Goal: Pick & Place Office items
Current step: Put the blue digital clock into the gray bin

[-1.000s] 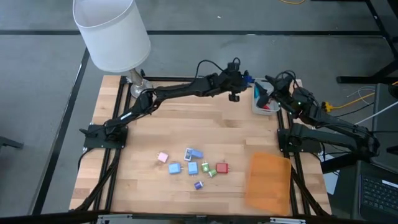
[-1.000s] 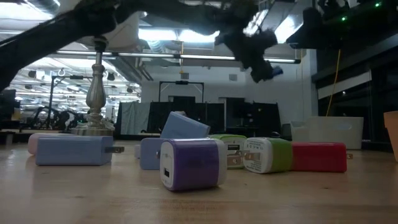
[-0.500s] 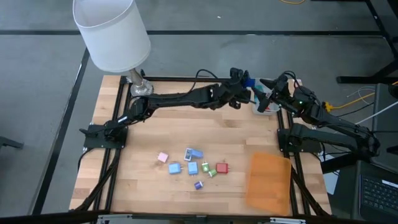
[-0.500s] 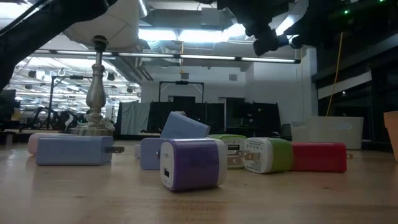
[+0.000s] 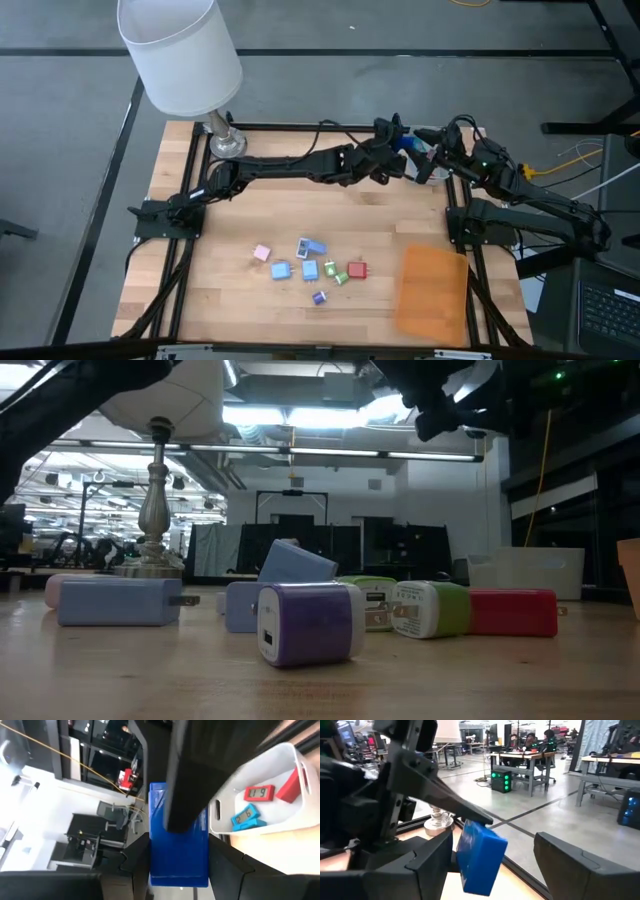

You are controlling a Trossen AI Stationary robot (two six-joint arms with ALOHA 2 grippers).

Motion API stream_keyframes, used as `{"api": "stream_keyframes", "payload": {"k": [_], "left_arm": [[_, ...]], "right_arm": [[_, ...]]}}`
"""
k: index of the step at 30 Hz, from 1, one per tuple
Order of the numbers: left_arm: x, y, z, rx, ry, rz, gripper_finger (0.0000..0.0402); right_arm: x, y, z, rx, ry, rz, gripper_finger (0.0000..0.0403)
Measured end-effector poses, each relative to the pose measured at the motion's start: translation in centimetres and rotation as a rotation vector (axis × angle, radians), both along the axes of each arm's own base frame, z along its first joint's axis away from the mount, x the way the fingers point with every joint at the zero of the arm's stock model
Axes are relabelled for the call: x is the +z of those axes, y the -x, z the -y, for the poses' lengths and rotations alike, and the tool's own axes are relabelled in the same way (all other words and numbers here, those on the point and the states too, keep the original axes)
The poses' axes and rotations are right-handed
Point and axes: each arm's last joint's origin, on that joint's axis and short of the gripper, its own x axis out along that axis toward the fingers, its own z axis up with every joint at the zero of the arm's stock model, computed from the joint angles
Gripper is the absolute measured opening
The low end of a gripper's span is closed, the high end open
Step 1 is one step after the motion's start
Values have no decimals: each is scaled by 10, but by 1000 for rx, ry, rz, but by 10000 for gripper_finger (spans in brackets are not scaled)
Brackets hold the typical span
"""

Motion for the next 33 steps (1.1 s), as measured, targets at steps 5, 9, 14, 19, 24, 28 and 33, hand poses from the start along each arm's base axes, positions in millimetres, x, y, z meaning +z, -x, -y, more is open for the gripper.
{"api": "stream_keyframes", "payload": {"k": [5,9,14,19,24,28,33], "left_arm": [[5,-2,8,-9,-47,18,150],[6,-2,10,-2,-66,18,150],[5,-1,6,12,-53,13,150],[5,-1,6,15,-51,14,150],[5,-1,6,15,-51,19,150],[5,-1,6,14,-49,19,150],[4,-1,6,13,-47,18,161]], "right_arm": [[0,0,0,4,0,-1,263],[0,0,0,9,2,4,234],[1,0,-1,26,8,13,186],[2,-1,-1,37,15,13,132],[3,-1,-2,60,13,28,76],[3,-1,-2,62,15,25,72],[3,-1,-2,61,22,18,72]]}}
